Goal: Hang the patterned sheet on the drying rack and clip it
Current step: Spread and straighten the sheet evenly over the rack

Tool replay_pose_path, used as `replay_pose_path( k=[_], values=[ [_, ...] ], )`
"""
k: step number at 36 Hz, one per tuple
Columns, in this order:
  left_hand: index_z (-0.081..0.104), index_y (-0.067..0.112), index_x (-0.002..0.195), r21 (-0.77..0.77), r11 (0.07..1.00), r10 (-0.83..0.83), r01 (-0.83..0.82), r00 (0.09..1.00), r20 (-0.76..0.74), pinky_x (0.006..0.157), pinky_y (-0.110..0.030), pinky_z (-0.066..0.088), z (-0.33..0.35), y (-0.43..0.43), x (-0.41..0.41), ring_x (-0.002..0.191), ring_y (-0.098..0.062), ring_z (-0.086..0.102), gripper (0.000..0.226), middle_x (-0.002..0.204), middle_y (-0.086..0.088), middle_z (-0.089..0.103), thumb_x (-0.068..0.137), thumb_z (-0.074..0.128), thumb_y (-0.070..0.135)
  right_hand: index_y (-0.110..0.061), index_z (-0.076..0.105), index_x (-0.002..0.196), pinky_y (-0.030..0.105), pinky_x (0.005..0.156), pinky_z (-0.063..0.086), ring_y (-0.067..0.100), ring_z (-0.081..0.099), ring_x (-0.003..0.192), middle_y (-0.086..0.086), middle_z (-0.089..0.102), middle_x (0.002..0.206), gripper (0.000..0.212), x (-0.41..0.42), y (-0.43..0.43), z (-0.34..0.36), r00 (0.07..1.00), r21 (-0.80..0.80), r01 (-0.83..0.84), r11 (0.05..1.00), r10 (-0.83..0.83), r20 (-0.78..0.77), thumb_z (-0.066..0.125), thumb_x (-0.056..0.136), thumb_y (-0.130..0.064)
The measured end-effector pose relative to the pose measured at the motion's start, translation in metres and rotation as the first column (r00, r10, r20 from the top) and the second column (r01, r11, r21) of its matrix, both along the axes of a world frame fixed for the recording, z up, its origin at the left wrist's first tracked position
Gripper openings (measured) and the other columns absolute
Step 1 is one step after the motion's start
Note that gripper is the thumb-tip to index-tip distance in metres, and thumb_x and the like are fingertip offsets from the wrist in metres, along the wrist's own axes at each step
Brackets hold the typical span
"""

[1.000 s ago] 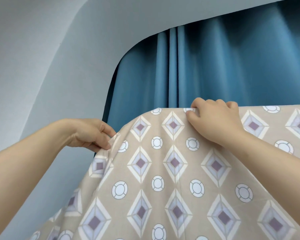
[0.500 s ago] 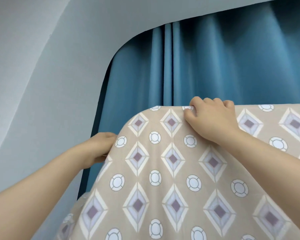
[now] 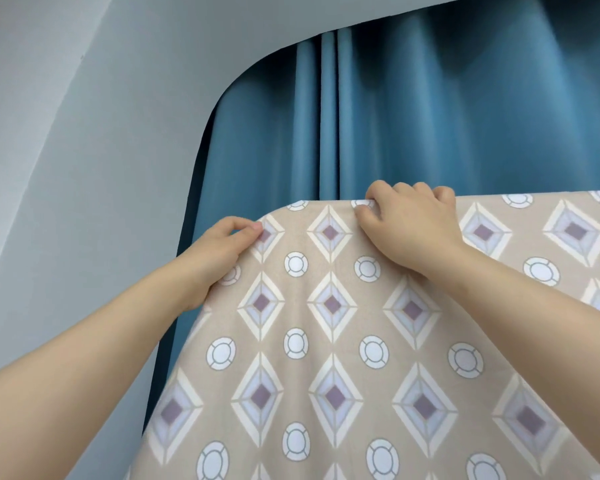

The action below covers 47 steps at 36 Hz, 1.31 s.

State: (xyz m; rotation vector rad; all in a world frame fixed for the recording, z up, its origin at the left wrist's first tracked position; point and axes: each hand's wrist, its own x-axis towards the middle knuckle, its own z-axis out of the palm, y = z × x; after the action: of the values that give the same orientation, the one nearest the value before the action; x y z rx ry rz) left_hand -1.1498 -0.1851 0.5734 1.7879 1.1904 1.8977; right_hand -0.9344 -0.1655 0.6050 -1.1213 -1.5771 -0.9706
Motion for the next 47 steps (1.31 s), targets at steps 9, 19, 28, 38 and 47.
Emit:
replay_pose_path(
  k=[9,19,28,38,47],
  values=[
    [0.055,0.022,0.074,0.208,0.976,0.053,-0.07,0.995,0.087,0.062,-0.028,0.047,0.005,0.011,0.012,0.062,-0.017,0.056,0.02,0.079,-0.001,0.063,0.094,0.053,0.023,-0.02,0.051,0.102,0.036,0.091,0.021,0.026,0.048,0.099,0.001,0.063,0.095,0.024,0.01,0.006,0.003,0.982,0.012,-0.179,0.984,0.18,-0.052,0.029,0.098,-0.03],
    [0.055,0.017,0.074,-0.029,1.0,0.006,-0.005,1.0,0.03,0.054,-0.022,0.048,0.036,0.008,0.008,0.057,-0.015,0.055,0.022,0.069,-0.002,0.059,0.094,0.049,0.017,-0.017,0.055,0.092,0.033,0.077,0.018,0.025,0.048,0.08,0.0,0.059,0.082,0.024,0.006,0.009,0.026,0.976,-0.028,-0.163,0.986,0.157,-0.15,0.031,0.095,-0.02],
    [0.059,0.02,0.079,-0.123,0.992,0.019,-0.019,1.0,0.001,0.059,-0.025,0.046,0.011,0.015,0.012,0.064,-0.017,0.06,0.039,0.071,0.0,0.064,0.097,0.035,0.045,-0.013,0.055,0.096,0.037,0.093,0.022,0.027,0.048,0.091,0.004,0.063,0.089,0.03,0.005,0.018,-0.001,0.987,0.07,-0.087,0.994,0.096,-0.132,0.028,0.096,-0.026],
    [0.049,0.018,0.068,0.111,0.992,0.055,-0.066,0.994,0.096,0.05,-0.02,0.043,0.011,0.02,0.005,0.056,-0.012,0.049,0.027,0.069,0.002,0.055,0.092,0.055,0.026,-0.022,0.052,0.094,0.032,0.084,0.017,0.024,0.05,0.095,-0.003,0.063,0.094,0.019,0.009,0.014,0.005,0.961,0.019,-0.232,0.973,0.232,-0.153,0.034,0.096,-0.028],
    [0.052,0.018,0.07,0.08,0.994,0.07,-0.076,0.995,0.075,0.051,-0.02,0.043,0.021,0.02,0.007,0.057,-0.013,0.051,0.026,0.072,0.002,0.057,0.094,0.051,0.027,-0.021,0.049,0.084,0.034,0.079,0.018,0.024,0.045,0.078,-0.003,0.051,0.07,0.022,0.001,0.015,0.024,0.974,-0.121,-0.135,0.983,0.11,-0.197,0.029,0.092,-0.017]
  ],
)
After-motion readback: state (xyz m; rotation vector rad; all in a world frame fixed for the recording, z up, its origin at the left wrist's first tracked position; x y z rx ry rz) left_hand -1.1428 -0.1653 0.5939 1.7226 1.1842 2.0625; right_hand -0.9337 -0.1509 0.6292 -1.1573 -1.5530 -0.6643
